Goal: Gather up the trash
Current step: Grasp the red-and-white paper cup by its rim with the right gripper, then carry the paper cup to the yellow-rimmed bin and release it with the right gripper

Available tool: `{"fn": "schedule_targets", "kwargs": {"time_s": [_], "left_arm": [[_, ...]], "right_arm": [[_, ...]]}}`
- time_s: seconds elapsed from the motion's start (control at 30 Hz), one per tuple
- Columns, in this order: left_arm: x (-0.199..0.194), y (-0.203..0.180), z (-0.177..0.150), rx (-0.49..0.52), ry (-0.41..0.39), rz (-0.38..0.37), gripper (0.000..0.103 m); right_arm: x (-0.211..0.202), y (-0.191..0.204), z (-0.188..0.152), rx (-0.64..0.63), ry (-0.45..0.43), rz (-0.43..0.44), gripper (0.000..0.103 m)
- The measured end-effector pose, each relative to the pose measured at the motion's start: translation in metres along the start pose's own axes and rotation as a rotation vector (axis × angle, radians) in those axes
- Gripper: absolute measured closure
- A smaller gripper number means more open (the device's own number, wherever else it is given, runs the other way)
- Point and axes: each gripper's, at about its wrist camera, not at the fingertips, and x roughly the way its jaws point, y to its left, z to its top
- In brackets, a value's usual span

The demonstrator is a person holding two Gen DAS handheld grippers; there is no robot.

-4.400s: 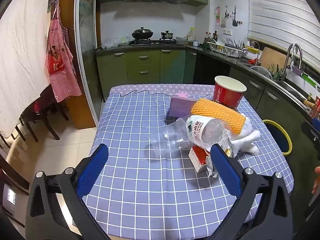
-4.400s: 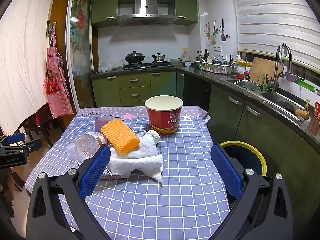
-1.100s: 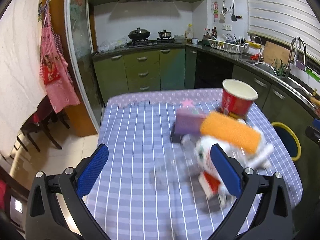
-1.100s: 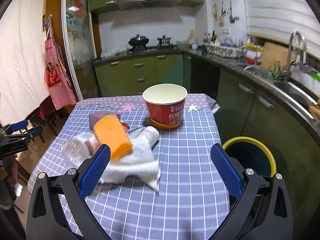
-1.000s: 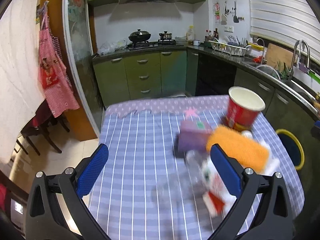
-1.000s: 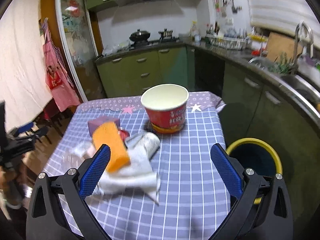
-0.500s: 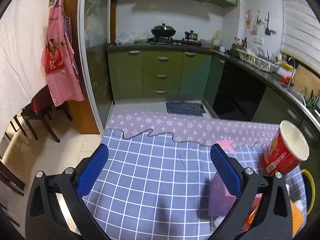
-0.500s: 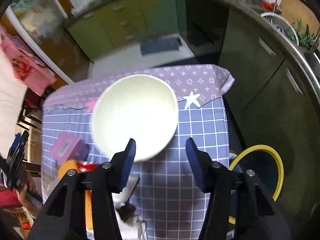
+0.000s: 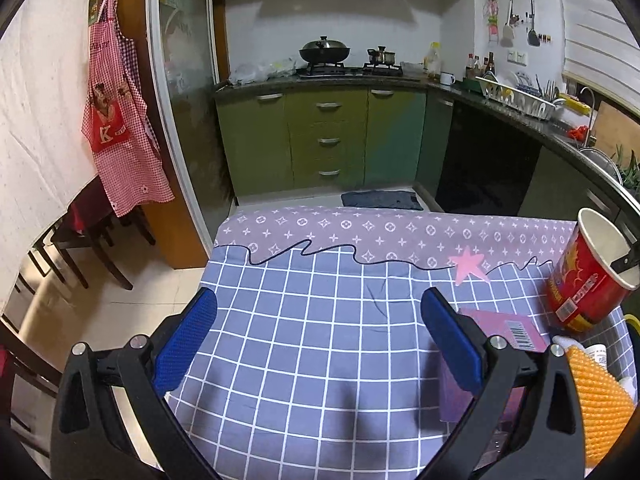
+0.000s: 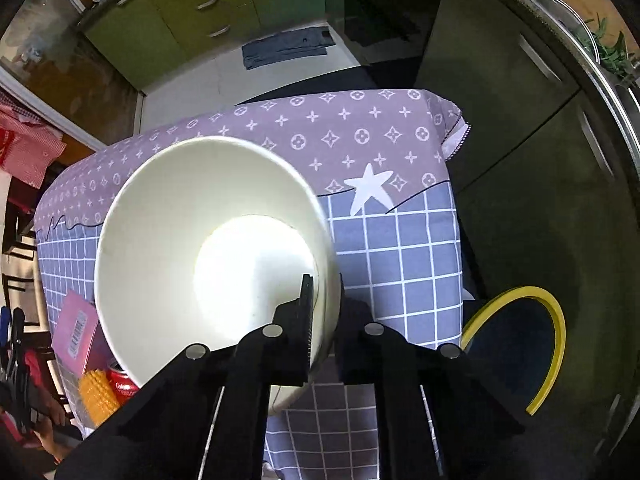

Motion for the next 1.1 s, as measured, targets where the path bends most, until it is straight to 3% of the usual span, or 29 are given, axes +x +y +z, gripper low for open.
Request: {"fn": "schedule_targets", "kwargs": {"time_s": [0.13,0.33,0.47,0.6,0.67,0.8,1.1], "left_arm": [[0.001,-0.001,-0.002,0.0,-0.001,-0.001,0.006],[0.002,0.002,-0.003,-0.01,0.003,-0.001,0.006],[-0.001,0.005,-0.001,-0.018,-0.005,0.0,0.006],[-0.003,0.005,-0.001,-0.019,-0.01,0.0,0.006],[-0.004,0.003,-0.002,-0.016,-0.012,-0.001,0.006],[-0.004,-0.001,-0.003,-0.001,-0.012,-0.001,0.006],[-0.005,-0.004,-0.004,0.012,-0.015,0.001,0.006]], "right_arm": [[-0.006,-0.005,0.0,0.01,-0.013,0.017,0.098],[-0.059,-0.039,-0.011,0.061,-0.081,0.093,0.098],[-0.105,-0.108,-0.038,0.156,-0.137,0.089,0.098],[-0.117,-0.192,-0.078,0.291,-0.135,0.045,0.098],[-0.106,-0.234,-0.101,0.366,-0.113,0.037,0.098],[-0.059,-0.281,-0.131,0.455,-0.051,0.049,0.098],[0.05,-0.304,-0.143,0.501,0.034,0.051,0.097]]}}
